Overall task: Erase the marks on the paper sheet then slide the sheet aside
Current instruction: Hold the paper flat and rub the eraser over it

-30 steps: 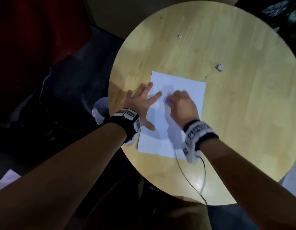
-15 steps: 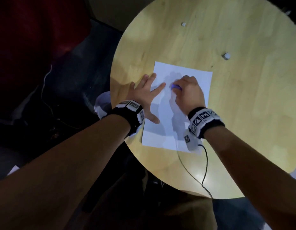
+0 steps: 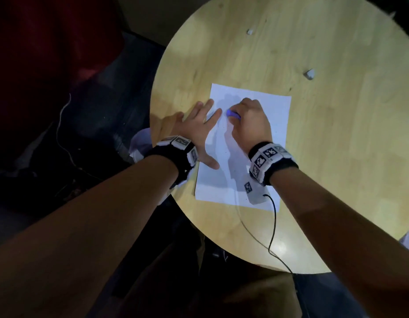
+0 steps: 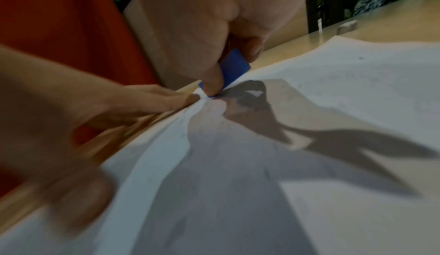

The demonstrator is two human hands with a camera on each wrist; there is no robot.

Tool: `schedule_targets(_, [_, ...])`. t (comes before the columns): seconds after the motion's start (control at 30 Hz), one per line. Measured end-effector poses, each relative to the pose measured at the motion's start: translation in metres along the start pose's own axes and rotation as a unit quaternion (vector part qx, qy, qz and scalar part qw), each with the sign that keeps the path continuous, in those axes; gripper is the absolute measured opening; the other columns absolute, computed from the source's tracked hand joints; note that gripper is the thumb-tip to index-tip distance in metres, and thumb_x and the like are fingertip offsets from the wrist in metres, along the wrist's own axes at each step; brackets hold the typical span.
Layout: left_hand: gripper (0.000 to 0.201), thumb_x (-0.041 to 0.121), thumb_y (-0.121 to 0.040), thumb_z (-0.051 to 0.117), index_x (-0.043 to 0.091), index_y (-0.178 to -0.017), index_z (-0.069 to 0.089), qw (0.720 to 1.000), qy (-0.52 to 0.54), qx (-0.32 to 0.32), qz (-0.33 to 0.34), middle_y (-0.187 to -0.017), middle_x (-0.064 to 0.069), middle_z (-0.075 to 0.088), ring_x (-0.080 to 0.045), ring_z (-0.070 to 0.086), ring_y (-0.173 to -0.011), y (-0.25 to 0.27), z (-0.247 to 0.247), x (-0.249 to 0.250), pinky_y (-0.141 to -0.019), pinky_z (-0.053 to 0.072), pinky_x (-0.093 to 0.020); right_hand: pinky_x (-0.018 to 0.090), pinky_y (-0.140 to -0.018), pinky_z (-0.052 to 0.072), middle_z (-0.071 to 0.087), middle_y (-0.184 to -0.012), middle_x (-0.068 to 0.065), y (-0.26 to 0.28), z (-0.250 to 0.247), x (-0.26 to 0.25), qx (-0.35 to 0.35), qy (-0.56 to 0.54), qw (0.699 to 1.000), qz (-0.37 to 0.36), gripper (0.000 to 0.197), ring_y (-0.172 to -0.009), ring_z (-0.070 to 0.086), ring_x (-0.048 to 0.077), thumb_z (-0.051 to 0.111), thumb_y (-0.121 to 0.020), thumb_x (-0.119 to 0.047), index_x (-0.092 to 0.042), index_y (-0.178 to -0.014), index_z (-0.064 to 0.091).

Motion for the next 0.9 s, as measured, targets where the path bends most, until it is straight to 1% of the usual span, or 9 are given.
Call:
schedule_targets(0.17, [0.153, 0.077, -0.049, 0.083, 0.03, -0.159, -0.013, 1.0, 0.012, -0.007, -0.006, -0.164, 0.004, -0.03, -0.024, -0.02, -0.153, 0.001, -0.001, 0.003, -0.12, 0.008, -0.06, 0.04, -0.057, 0.049, 0.058, -0.09, 0.001, 0.093, 0.011, -0.025, -0.121, 0.002, 0.985, -0.125, 0.014, -0.087, 0.049, 0.024, 0.061, -0.084, -0.007, -0.014, -0.095, 0.068])
schedule_targets(0.23, [0.16, 0.078, -0.044, 0.083, 0.028, -0.159, -0.016, 1.0, -0.003, -0.016, -0.012, -0.162, 0.002, -0.032, -0.027, -0.022, -0.152, 0.001, 0.001, 0.004, -0.119, 0.007, -0.063, 0.04, -0.058, 0.05, 0.059, -0.091, 0.002, 0.07, 0.008, -0.021, -0.128, 0.015, 0.983, -0.134, 0.014, -0.088, 0.05, 0.025, 0.06, -0.085, -0.008, -0.015, -0.094, 0.068])
schedule_targets(0.33, [0.167, 0.08, -0.04, 0.083, 0.025, -0.157, -0.023, 0.998, -0.042, -0.035, -0.024, -0.161, -0.003, -0.035, -0.032, -0.024, -0.152, 0.003, 0.002, 0.01, -0.118, 0.007, -0.065, 0.041, -0.066, 0.05, 0.06, -0.095, 0.006, 0.008, -0.005, -0.006, -0.064, 0.044, 0.994, -0.073, 0.016, -0.095, 0.05, 0.027, 0.055, -0.087, -0.011, -0.013, -0.094, 0.069])
schedule_targets(0.4, [0.168, 0.081, -0.04, 0.083, 0.025, -0.156, -0.024, 0.998, -0.047, -0.04, -0.027, -0.161, -0.004, -0.036, -0.033, -0.024, -0.151, 0.003, 0.001, 0.011, -0.118, 0.008, -0.066, 0.041, -0.067, 0.05, 0.06, -0.095, 0.004, 0.004, -0.002, -0.003, -0.065, 0.035, 0.996, -0.057, 0.016, -0.096, 0.049, 0.024, 0.056, -0.086, -0.011, -0.014, -0.094, 0.069])
schedule_targets(0.57, [0.171, 0.08, -0.037, 0.085, 0.023, -0.157, -0.023, 0.999, -0.02, -0.045, -0.017, -0.16, -0.003, -0.038, -0.032, -0.027, -0.15, 0.004, 0.001, 0.01, -0.118, 0.005, -0.067, 0.032, -0.055, 0.048, 0.061, -0.091, 0.001, 0.114, 0.005, -0.024, -0.14, 0.002, 0.977, -0.161, 0.019, -0.087, 0.046, 0.019, 0.066, -0.078, -0.003, -0.016, -0.092, 0.07])
schedule_targets(0.63, [0.171, 0.079, -0.037, 0.086, 0.023, -0.157, -0.022, 0.999, -0.022, -0.045, -0.019, -0.16, -0.003, -0.037, -0.032, -0.027, -0.15, 0.005, -0.001, 0.011, -0.118, 0.005, -0.067, 0.032, -0.056, 0.049, 0.061, -0.09, 0.0, 0.12, 0.008, -0.024, -0.172, -0.002, 0.969, -0.176, 0.02, -0.087, 0.044, 0.017, 0.067, -0.077, -0.003, -0.017, -0.091, 0.071])
schedule_targets(0.73, [0.169, 0.079, -0.04, 0.086, 0.023, -0.156, -0.024, 0.998, -0.032, -0.048, -0.023, -0.16, -0.004, -0.037, -0.032, -0.027, -0.15, 0.005, -0.002, 0.013, -0.118, 0.007, -0.067, 0.043, -0.065, 0.051, 0.06, -0.09, 0.004, 0.06, 0.005, -0.007, -0.111, 0.004, 0.989, -0.099, 0.013, -0.091, 0.05, 0.026, 0.061, -0.083, -0.007, -0.013, -0.091, 0.069])
schedule_targets(0.8, [0.169, 0.08, -0.041, 0.084, 0.023, -0.156, -0.025, 0.998, -0.041, -0.048, -0.026, -0.159, -0.004, -0.038, -0.033, -0.027, -0.15, 0.005, -0.002, 0.012, -0.119, 0.007, -0.067, 0.042, -0.07, 0.051, 0.06, -0.092, 0.005, 0.025, -0.004, 0.01, -0.041, 0.01, 0.999, -0.024, 0.014, -0.096, 0.052, 0.027, 0.058, -0.087, -0.01, -0.012, -0.094, 0.07])
schedule_targets(0.9, [0.169, 0.078, -0.04, 0.086, 0.023, -0.156, -0.024, 0.998, -0.038, -0.041, -0.025, -0.16, -0.004, -0.037, -0.034, -0.026, -0.15, 0.005, -0.001, 0.012, -0.118, 0.007, -0.067, 0.042, -0.066, 0.052, 0.06, -0.091, 0.007, 0.043, -0.004, 0.01, -0.03, 0.015, 0.999, -0.021, 0.013, -0.093, 0.053, 0.029, 0.059, -0.086, -0.008, -0.012, -0.093, 0.069])
Point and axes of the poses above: each hand's wrist, its own y-axis away from the middle knuckle, its own z-axis out of the palm, x = y × z, the point moved 8 cm from there along -y, towards the middle knuckle
